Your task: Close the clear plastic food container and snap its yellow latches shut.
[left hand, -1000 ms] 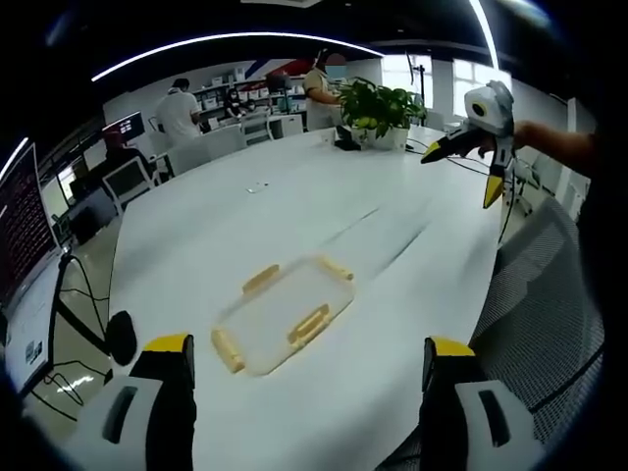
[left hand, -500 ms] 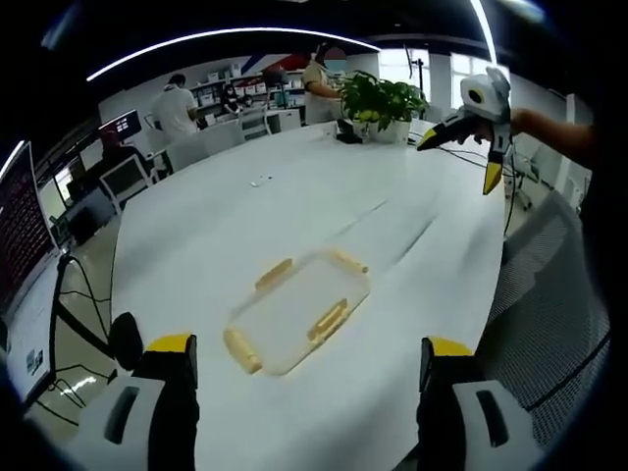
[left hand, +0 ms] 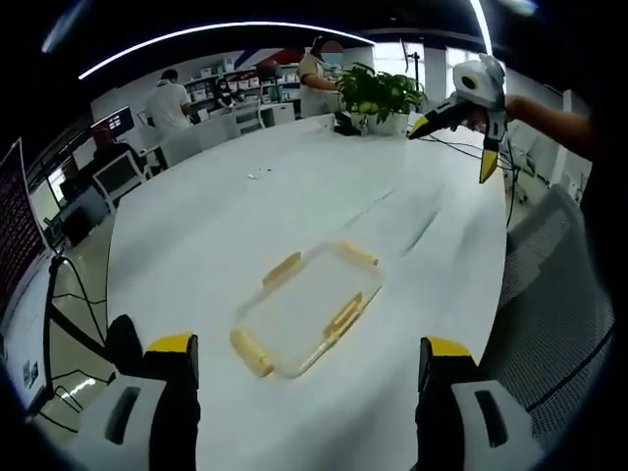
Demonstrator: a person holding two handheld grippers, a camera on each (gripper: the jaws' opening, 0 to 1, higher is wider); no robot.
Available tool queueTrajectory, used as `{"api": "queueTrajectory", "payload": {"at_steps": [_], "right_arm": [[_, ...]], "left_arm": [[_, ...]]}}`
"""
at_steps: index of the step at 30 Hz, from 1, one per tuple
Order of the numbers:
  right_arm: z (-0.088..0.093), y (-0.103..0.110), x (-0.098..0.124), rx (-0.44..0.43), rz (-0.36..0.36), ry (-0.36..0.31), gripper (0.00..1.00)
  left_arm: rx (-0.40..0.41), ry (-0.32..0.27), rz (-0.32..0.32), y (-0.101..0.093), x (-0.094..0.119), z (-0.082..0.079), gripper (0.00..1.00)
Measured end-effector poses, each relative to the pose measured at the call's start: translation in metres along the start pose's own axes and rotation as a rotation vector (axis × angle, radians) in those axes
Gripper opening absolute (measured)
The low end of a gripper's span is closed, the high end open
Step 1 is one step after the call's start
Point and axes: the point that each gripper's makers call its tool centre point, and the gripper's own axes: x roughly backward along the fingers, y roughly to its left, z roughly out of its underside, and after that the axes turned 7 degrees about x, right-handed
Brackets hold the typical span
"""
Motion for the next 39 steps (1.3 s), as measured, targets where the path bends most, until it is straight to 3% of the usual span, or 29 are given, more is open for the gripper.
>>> {"api": "queueTrajectory", "payload": {"at_steps": [17,33,39], "right_arm": [[-0.018,-0.008,-0.028,0.077,-0.061,0.009,0.83],[-0.029,-0.009,-0.061,0.101,-0.136,0.05,0.76],[-0.032,-0.007,-0.072,0.118,-0.155,0.072,0.73]], "left_arm": [[-0.03,0.041,0.039,0.02,-0.012,0.006,0.83],[-0.131,0.124,0.093,0.036,-0.03,0.022,0.73],[-0.192,0.141,0.136,0.039,-0.036,0.021,0.64]]}}
